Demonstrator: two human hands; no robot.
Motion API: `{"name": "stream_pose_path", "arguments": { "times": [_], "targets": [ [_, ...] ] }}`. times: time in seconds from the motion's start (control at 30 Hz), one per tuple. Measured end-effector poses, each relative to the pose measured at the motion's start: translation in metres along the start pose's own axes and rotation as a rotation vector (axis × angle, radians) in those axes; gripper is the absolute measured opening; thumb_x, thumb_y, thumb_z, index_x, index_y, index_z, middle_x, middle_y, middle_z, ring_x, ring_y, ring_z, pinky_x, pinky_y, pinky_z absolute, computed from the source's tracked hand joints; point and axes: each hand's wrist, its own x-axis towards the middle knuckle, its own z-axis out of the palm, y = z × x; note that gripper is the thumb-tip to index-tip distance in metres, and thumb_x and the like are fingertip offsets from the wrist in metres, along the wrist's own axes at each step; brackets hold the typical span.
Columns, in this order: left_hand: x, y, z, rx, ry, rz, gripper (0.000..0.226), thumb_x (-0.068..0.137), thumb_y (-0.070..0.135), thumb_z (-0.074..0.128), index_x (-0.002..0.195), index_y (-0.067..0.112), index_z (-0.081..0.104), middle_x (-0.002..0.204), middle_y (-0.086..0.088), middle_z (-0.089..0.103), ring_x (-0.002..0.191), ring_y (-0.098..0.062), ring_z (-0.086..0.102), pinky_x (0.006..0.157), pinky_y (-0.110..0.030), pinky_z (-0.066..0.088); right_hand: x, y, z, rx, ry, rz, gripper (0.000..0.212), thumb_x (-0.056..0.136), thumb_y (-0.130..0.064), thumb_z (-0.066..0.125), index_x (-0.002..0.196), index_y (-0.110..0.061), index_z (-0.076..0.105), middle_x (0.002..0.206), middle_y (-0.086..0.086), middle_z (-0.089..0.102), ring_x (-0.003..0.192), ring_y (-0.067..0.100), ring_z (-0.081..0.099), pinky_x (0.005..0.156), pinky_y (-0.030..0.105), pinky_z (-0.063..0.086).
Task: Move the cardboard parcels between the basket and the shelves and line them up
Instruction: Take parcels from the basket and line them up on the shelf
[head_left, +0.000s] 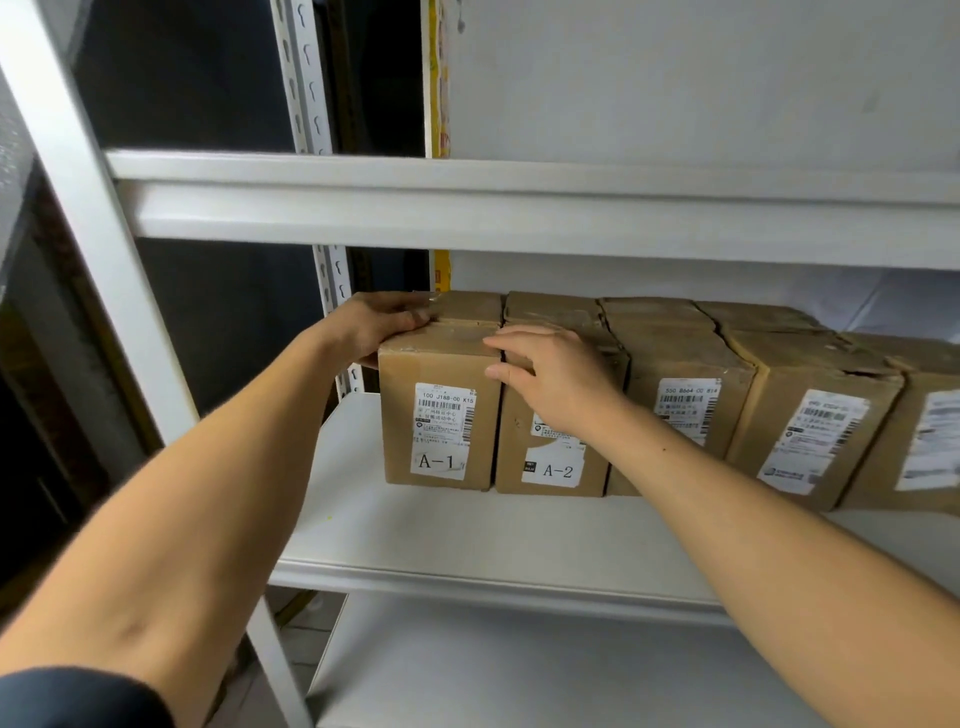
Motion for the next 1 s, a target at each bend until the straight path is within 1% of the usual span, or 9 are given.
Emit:
{"name": "stream_pose_path", "arguments": {
  "times": [0.17, 0.27, 0.4, 0.57, 0.63, 0.73, 0.77, 0.87, 1.0],
  "targets": [
    [-0.027, 0.002, -0.008, -0.055, 0.089, -0.202, 0.056, 0.091, 0.063, 0.068, 0.130, 0.024, 0.064, 0.116, -0.008, 0.069, 0.097, -0.034, 0.073, 0.083, -0.050, 0.065, -0.007, 0.013, -0.017, -0.052, 0.032, 0.126, 0.054, 0.094, -0.049, 0.073, 0.144, -0.031, 0.063, 0.154, -0.004, 0.057, 0.144, 0.019, 0.048, 0.121, 0.038, 0.033],
    [-0.043, 0.001, 0.006, -0.057, 0.101, -0.252, 0.050, 0.092, 0.062, 0.068, 0.117, 0.019, 0.066, 0.100, -0.007, 0.071, 0.085, -0.030, 0.076, 0.077, -0.047, 0.066, -0.007, 0.020, -0.016, 0.017, 0.054, 0.165, 0.049, 0.090, -0.046, 0.080, 0.135, -0.030, 0.071, 0.146, -0.004, 0.063, 0.138, 0.018, 0.053, 0.117, 0.035, 0.035],
    [-0.044, 0.006, 0.020, -0.044, 0.175, -0.233, 0.046, 0.095, 0.060, 0.065, 0.120, 0.021, 0.066, 0.096, -0.006, 0.073, 0.082, -0.025, 0.076, 0.074, -0.042, 0.067, -0.008, 0.025, -0.011, 0.047, 0.105, 0.167, 0.042, 0.089, -0.038, 0.083, 0.129, -0.028, 0.075, 0.138, -0.005, 0.069, 0.131, 0.018, 0.059, 0.111, 0.030, 0.036],
    [-0.044, 0.009, 0.019, -0.006, 0.170, -0.242, 0.047, 0.094, 0.064, 0.064, 0.113, 0.021, 0.068, 0.097, -0.006, 0.075, 0.082, -0.024, 0.076, 0.075, -0.042, 0.067, -0.015, 0.027, -0.014, 0.001, 0.047, 0.101, 0.048, 0.095, -0.035, 0.077, 0.141, -0.028, 0.066, 0.148, -0.006, 0.062, 0.140, 0.018, 0.052, 0.120, 0.034, 0.034],
    [-0.046, 0.010, 0.022, 0.275, 0.303, -0.133, 0.054, 0.098, 0.066, 0.055, 0.106, 0.016, 0.072, 0.096, -0.006, 0.075, 0.080, -0.023, 0.073, 0.072, -0.038, 0.063, -0.020, 0.029, -0.025, -0.006, -0.004, 0.089, 0.056, 0.096, -0.034, 0.075, 0.149, -0.027, 0.059, 0.155, -0.006, 0.055, 0.144, 0.016, 0.047, 0.121, 0.030, 0.030],
    [-0.050, 0.020, 0.040, 0.630, 0.599, 0.329, 0.040, 0.106, 0.046, 0.052, 0.124, 0.015, 0.070, 0.110, -0.008, 0.074, 0.094, -0.030, 0.069, 0.078, -0.038, 0.055, -0.035, 0.045, -0.054, -0.089, 0.013, 0.105, 0.064, 0.094, -0.038, 0.077, 0.153, -0.026, 0.054, 0.157, -0.005, 0.053, 0.147, 0.017, 0.043, 0.124, 0.037, 0.031],
    [-0.052, 0.026, 0.051, 0.678, 0.582, 0.492, 0.037, 0.106, 0.040, 0.054, 0.130, 0.015, 0.068, 0.120, -0.008, 0.073, 0.106, -0.033, 0.067, 0.087, -0.042, 0.055, -0.042, 0.054, -0.066, -0.127, 0.011, 0.124, 0.065, 0.093, -0.040, 0.077, 0.153, -0.027, 0.054, 0.157, -0.005, 0.052, 0.147, 0.017, 0.042, 0.125, 0.039, 0.031],
    [-0.059, 0.054, 0.090, 0.703, 0.271, 0.776, 0.047, 0.102, 0.043, 0.058, 0.144, 0.024, 0.059, 0.144, -0.001, 0.064, 0.131, -0.029, 0.057, 0.105, -0.046, 0.052, -0.063, 0.086, -0.103, -0.177, -0.086, 0.231, 0.067, 0.094, -0.038, 0.076, 0.155, -0.031, 0.049, 0.162, -0.007, 0.045, 0.151, 0.017, 0.036, 0.125, 0.038, 0.025],
    [-0.054, 0.070, 0.143, 0.809, 0.139, 0.859, 0.056, 0.096, 0.038, 0.070, 0.148, 0.028, 0.053, 0.133, -0.003, 0.070, 0.112, -0.022, 0.071, 0.095, -0.041, 0.061, -0.074, 0.116, -0.122, -0.152, -0.163, 0.303, 0.056, 0.098, -0.036, 0.071, 0.151, -0.036, 0.053, 0.161, -0.009, 0.047, 0.150, 0.018, 0.041, 0.124, 0.041, 0.029]
  ]
}}
